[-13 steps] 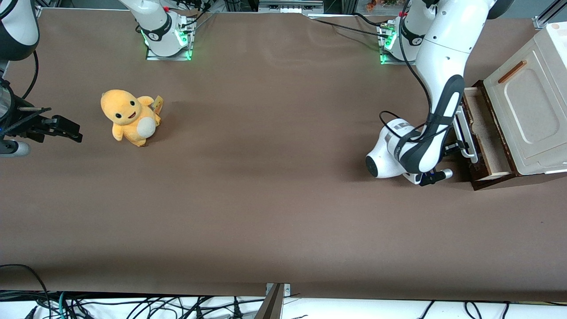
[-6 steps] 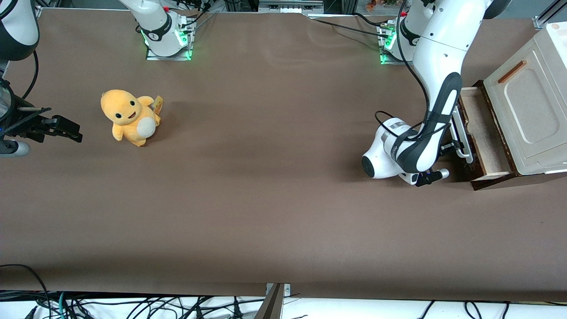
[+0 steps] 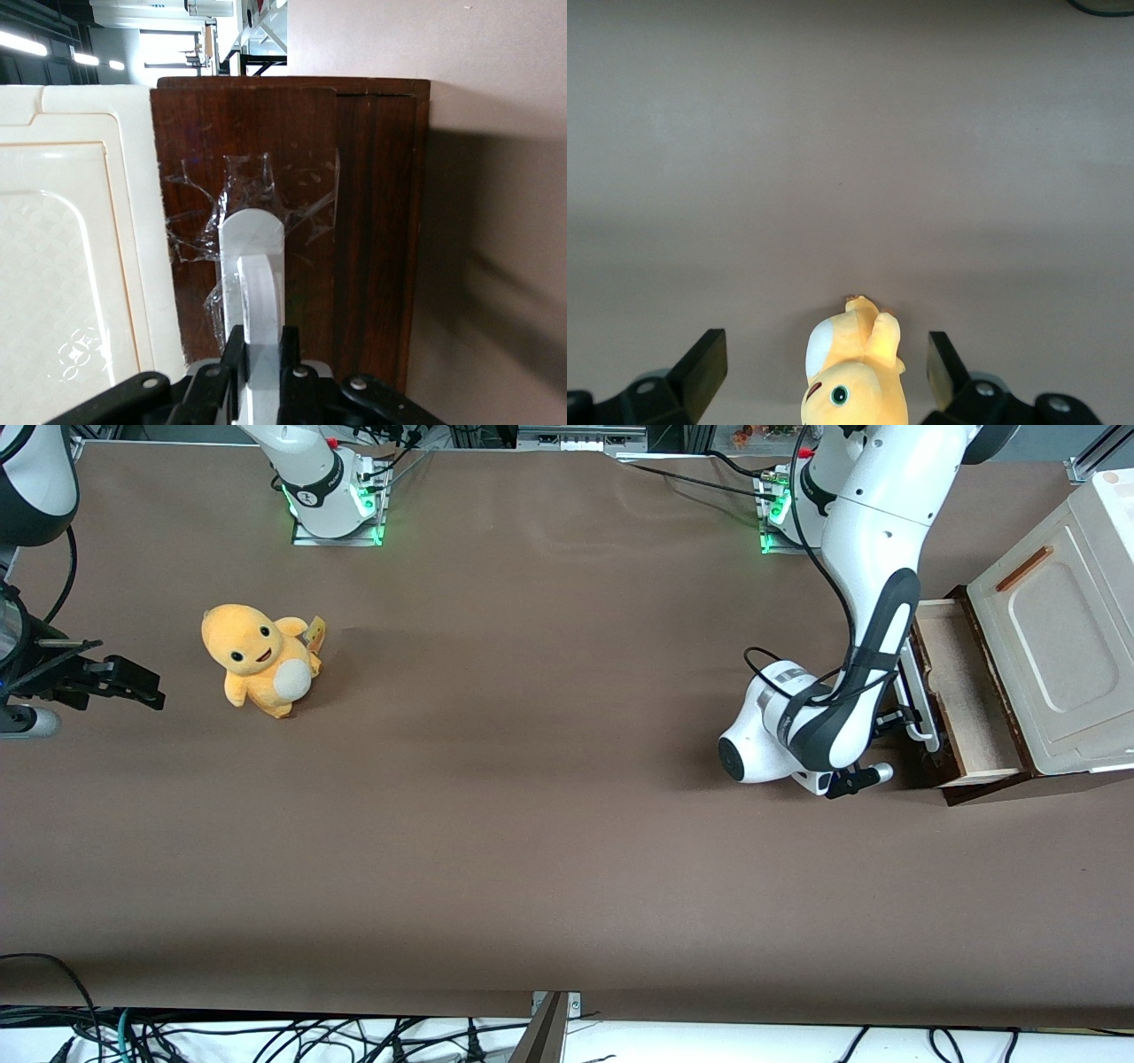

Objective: Open lower drawer with left arm only
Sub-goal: 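Pull the handle with the left gripper to slide the drawer out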

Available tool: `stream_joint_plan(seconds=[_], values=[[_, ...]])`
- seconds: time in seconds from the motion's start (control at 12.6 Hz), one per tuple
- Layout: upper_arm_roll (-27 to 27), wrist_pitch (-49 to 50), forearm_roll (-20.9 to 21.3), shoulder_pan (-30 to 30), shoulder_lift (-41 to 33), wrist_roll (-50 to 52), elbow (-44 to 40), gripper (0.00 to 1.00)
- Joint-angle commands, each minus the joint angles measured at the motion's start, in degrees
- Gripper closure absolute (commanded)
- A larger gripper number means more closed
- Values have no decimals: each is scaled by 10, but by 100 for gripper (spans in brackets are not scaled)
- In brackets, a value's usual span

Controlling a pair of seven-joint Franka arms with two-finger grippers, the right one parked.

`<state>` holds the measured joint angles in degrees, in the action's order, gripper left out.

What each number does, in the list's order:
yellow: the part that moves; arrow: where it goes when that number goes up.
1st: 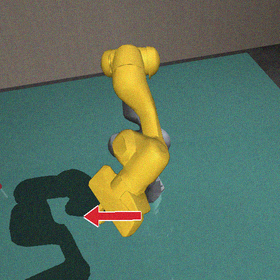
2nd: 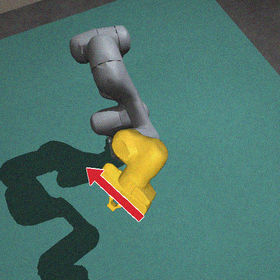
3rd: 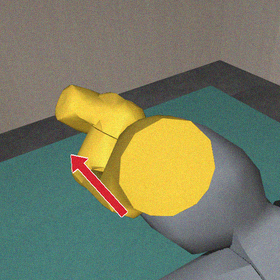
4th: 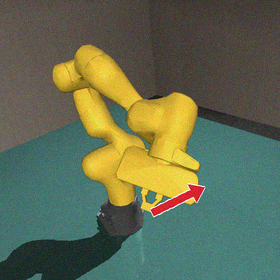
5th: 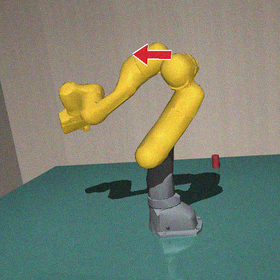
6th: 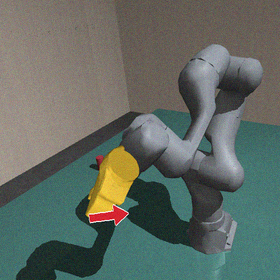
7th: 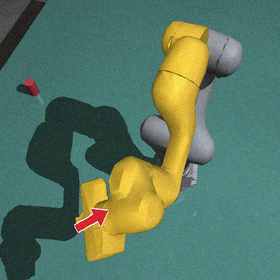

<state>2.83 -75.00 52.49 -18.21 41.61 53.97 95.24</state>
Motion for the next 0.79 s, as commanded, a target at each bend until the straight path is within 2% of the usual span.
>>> stream_joint_plan(seconds=[0.0,0.32,0.4,0.48,0.56,0.63,0.71], values=[[-3,25,-37,-15,4,-7,-19,94],[-3,25,-48,-16,5,-6,-30,94],[-3,25,-49,-16,7,-7,-30,90],[-3,25,-49,-15,7,-8,-30,57],[-3,24,-49,-14,9,-8,-30,44],[-3,23,-49,-14,13,-7,-30,34],[-3,23,-50,-14,22,-7,-32,33]])
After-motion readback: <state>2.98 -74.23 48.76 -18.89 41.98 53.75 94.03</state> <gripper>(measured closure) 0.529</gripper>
